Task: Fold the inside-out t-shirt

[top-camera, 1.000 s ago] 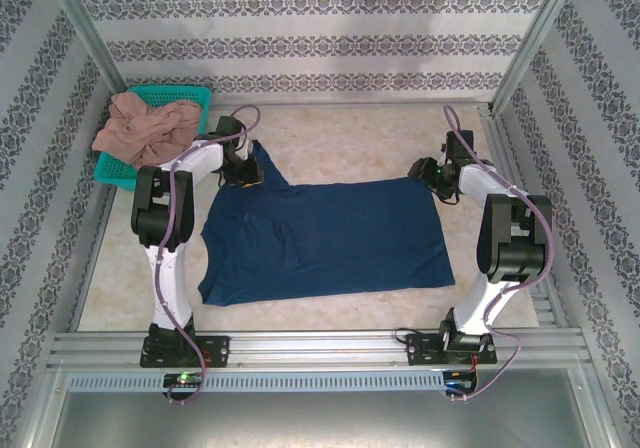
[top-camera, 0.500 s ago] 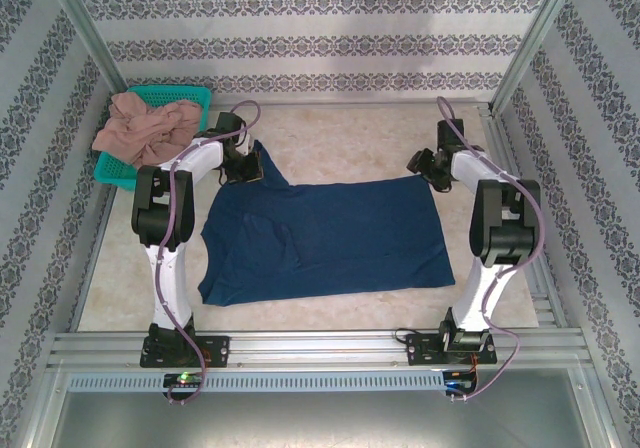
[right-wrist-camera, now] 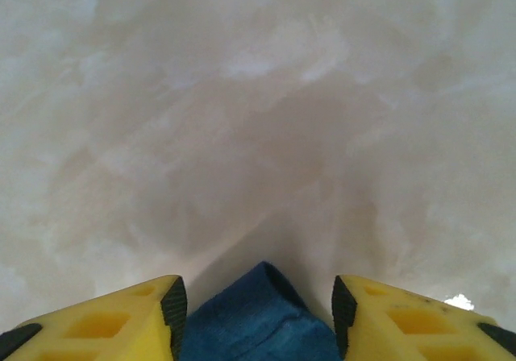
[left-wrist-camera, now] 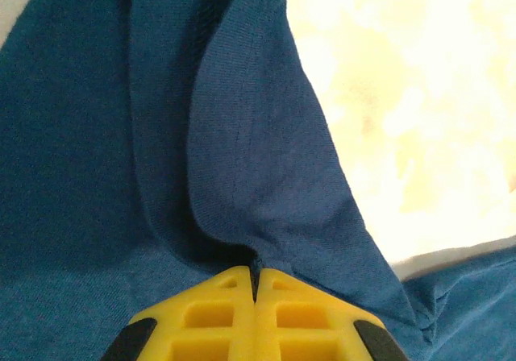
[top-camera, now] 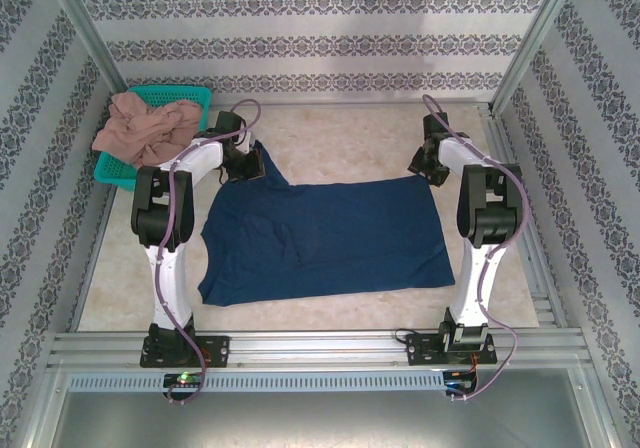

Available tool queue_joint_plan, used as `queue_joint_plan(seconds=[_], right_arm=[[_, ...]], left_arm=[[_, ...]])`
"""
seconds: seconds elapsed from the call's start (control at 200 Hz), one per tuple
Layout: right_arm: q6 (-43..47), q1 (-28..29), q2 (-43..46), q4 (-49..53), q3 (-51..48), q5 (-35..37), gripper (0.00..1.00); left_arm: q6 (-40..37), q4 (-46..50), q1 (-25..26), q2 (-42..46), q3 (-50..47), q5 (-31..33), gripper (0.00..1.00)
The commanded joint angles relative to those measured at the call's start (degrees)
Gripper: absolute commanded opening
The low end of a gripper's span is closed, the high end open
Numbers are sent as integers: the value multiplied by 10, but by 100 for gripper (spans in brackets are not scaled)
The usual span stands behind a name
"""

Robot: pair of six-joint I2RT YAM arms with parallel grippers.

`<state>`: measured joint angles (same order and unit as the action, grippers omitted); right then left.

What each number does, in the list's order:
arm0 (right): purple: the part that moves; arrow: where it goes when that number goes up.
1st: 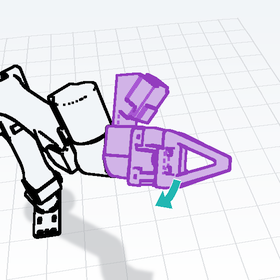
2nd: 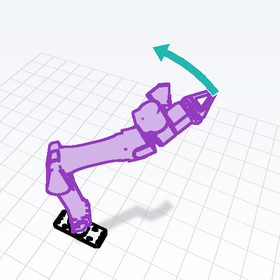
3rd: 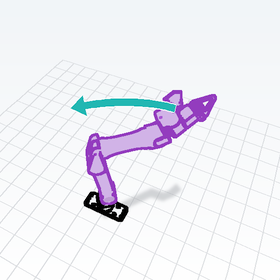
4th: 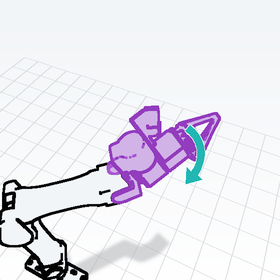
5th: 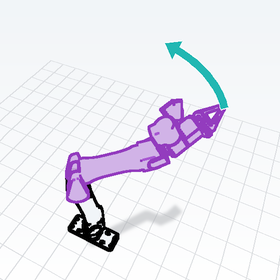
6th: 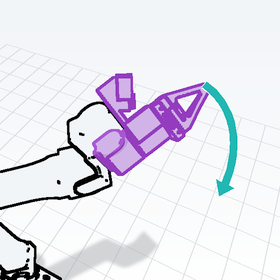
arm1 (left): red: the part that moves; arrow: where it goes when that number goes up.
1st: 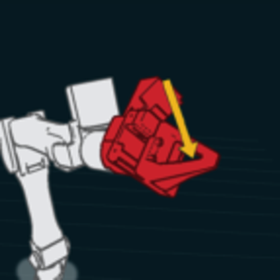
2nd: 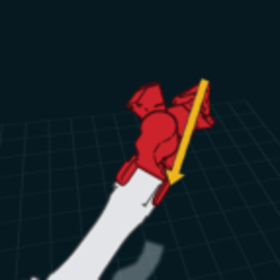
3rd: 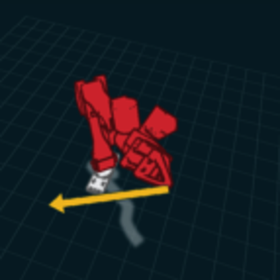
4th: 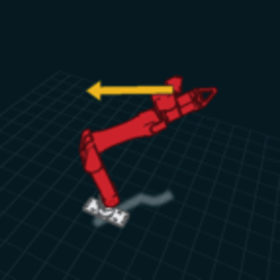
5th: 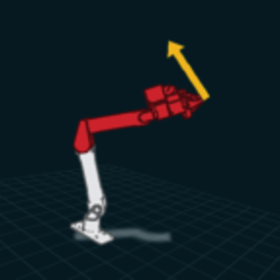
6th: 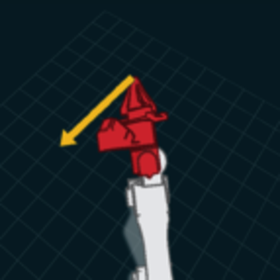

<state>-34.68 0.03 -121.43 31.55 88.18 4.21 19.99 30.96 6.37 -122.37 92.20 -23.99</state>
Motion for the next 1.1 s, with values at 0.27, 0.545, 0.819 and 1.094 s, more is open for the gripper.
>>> queue_joint_plan(seconds=[0.27, 0.545, 0.819, 1.094], right_arm=[[2, 8, -32, 38, 35, 26, 41], [2, 7, -31, 39, 37, 26, 37], [4, 7, -36, 40, 38, 17, 18], [21, 3, -13, 39, 49, 3, 3]], left_arm=[[11, -24, 6, 28, -24, -12, 0], [9, -23, 6, 33, -27, -10, 0], [9, -26, 5, 35, -31, -11, 0], [23, -32, 5, 58, -24, -20, 0]])
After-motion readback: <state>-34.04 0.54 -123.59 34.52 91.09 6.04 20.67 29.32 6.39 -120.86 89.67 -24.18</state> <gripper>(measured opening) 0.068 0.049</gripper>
